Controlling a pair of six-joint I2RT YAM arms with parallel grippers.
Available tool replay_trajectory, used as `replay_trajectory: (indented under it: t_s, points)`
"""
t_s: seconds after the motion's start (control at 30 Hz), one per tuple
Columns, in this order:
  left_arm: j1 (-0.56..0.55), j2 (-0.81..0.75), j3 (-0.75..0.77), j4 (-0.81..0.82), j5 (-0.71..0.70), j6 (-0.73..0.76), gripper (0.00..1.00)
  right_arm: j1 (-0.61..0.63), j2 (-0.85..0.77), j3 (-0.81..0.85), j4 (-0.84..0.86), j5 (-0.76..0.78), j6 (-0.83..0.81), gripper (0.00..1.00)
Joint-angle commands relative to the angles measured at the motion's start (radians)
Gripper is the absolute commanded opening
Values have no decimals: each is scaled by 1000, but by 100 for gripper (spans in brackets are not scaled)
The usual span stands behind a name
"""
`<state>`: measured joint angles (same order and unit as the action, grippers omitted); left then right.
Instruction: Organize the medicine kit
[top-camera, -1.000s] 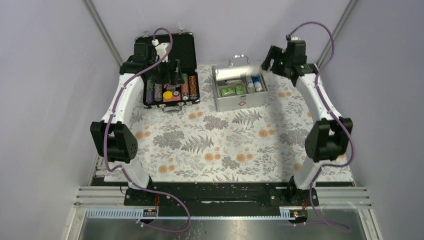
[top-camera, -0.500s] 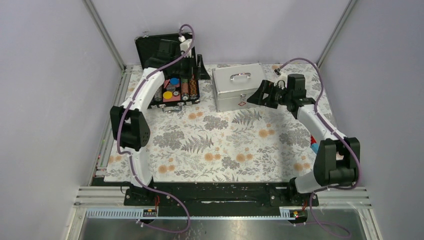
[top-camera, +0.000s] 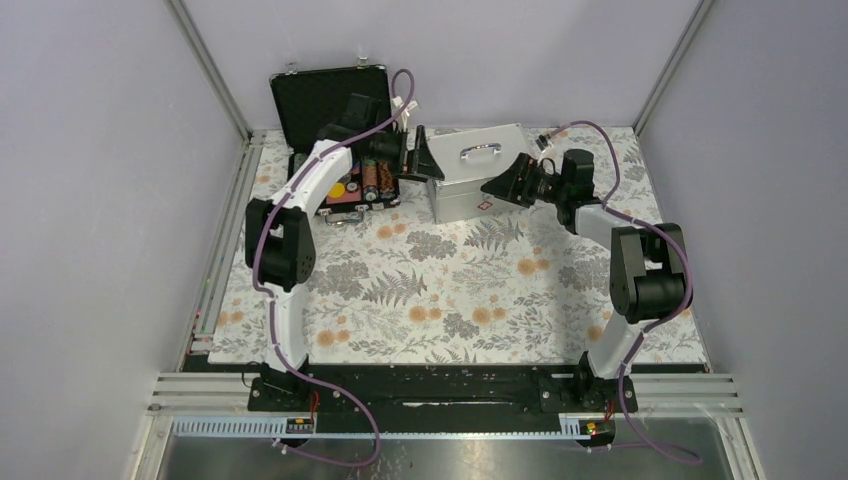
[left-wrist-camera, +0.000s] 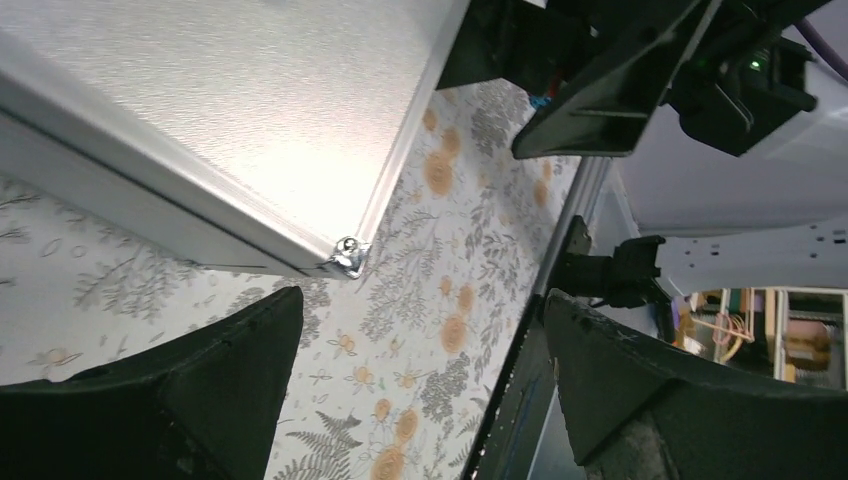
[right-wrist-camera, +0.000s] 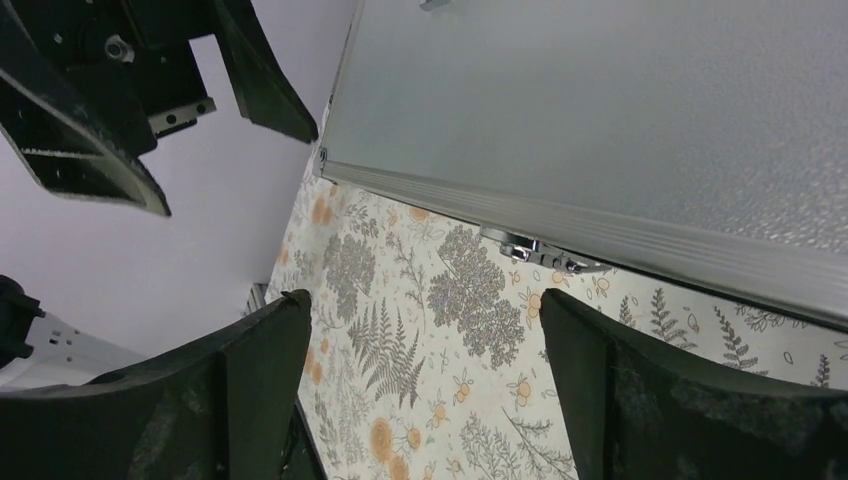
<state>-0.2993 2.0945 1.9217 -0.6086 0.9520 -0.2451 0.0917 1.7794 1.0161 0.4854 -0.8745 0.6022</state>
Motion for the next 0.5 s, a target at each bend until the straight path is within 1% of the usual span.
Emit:
replay_trajectory:
  t_s: [0.0,0.07,0.13,0.3,0.4,0.47]
  points:
    - [-20,11,17,63,104,-23,89,3,11,4,100,40,24,90]
    - [-25,24,29,73,111,-32,89,3,-4,-17,105,75,15,87]
    - [-29,33,44,83,119,-38,89,8,-46,-40,104,109,-2,87]
    - [-38,62,68,127,126,-74,88,24,-152,-118,64,241,-90,87]
    - [-43,88,81,127,122,-71,88,37,-137,-156,115,257,-76,88]
    - [-44,101,117,98,121,-44,88,44,-123,-173,140,276,-67,88]
